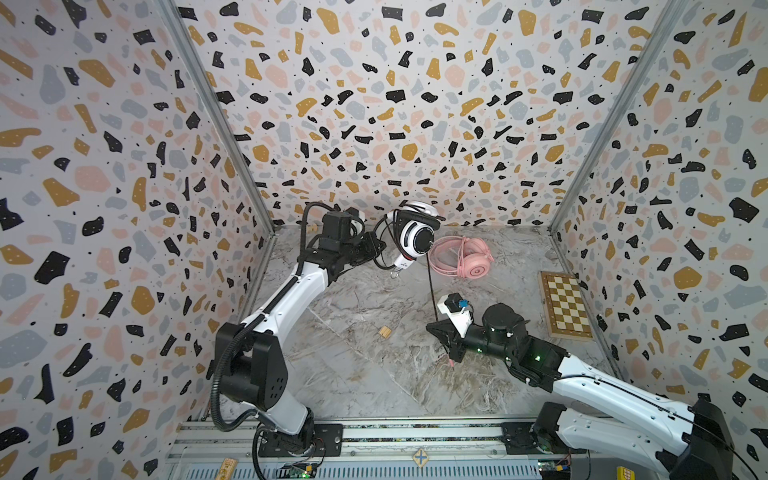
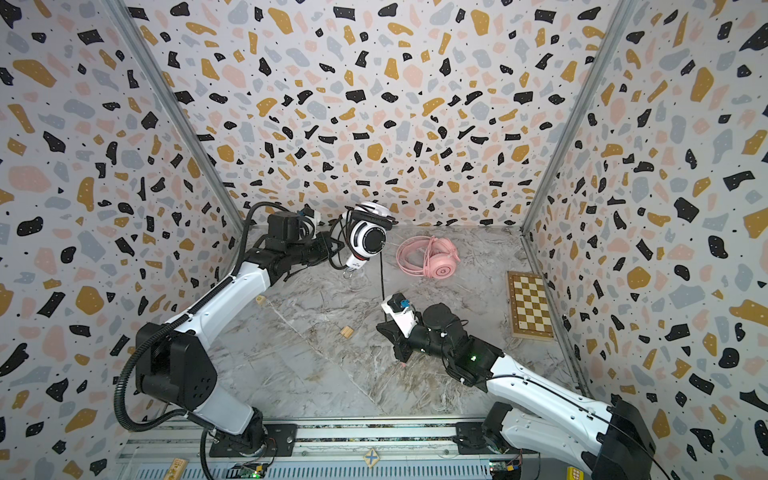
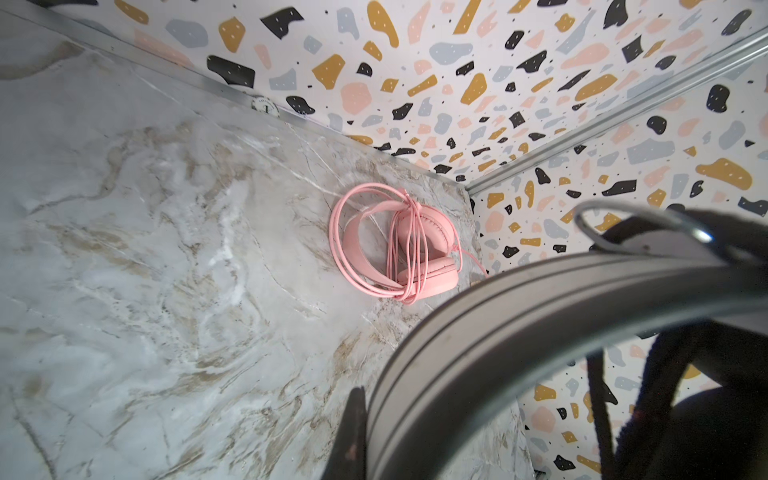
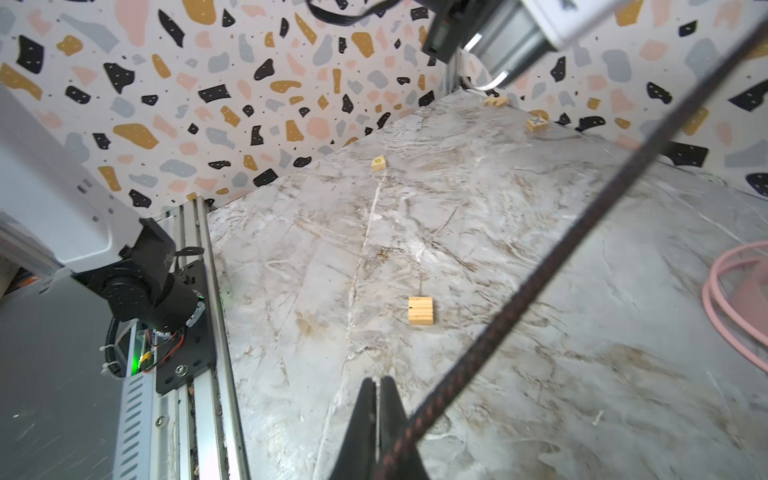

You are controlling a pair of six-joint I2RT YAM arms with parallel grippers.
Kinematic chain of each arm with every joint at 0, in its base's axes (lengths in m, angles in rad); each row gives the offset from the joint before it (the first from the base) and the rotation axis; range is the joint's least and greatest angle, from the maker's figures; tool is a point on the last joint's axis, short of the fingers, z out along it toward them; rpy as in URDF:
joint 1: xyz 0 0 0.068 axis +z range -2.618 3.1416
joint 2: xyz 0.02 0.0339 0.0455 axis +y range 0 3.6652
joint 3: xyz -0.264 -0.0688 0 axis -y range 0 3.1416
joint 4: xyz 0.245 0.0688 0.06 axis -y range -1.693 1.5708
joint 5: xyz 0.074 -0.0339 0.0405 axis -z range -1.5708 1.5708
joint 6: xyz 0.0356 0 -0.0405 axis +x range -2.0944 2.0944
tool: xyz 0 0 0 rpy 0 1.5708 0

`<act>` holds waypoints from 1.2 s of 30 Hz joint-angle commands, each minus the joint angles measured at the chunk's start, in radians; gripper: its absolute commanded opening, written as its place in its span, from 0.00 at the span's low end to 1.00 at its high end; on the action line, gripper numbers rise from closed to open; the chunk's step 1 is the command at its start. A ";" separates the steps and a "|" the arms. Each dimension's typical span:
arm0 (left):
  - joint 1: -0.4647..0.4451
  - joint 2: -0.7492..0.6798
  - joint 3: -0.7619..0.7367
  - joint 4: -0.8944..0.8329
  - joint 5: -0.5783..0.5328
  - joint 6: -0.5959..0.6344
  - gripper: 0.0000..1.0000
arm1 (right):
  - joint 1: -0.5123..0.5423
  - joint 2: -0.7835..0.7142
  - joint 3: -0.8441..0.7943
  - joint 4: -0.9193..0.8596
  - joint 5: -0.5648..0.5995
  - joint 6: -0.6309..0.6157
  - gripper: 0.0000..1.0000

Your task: Wrap the headphones

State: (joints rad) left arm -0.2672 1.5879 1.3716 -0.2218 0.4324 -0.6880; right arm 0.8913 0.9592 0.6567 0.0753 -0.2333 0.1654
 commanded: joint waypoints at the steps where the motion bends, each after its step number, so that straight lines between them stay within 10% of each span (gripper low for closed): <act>1: 0.047 -0.055 0.049 0.183 -0.003 -0.110 0.00 | -0.007 -0.009 -0.013 -0.030 0.016 0.039 0.05; 14: 0.071 -0.155 0.001 0.258 0.096 -0.230 0.00 | -0.297 0.105 0.076 -0.048 -0.043 0.203 0.05; 36: 0.034 -0.191 0.004 0.159 -0.023 -0.158 0.00 | -0.118 0.331 0.404 -0.209 -0.138 0.082 0.05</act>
State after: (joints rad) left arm -0.2272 1.4014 1.3506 -0.1081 0.4549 -0.8806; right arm 0.7349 1.3506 1.0183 -0.0170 -0.3805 0.3027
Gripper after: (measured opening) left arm 0.063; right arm 0.055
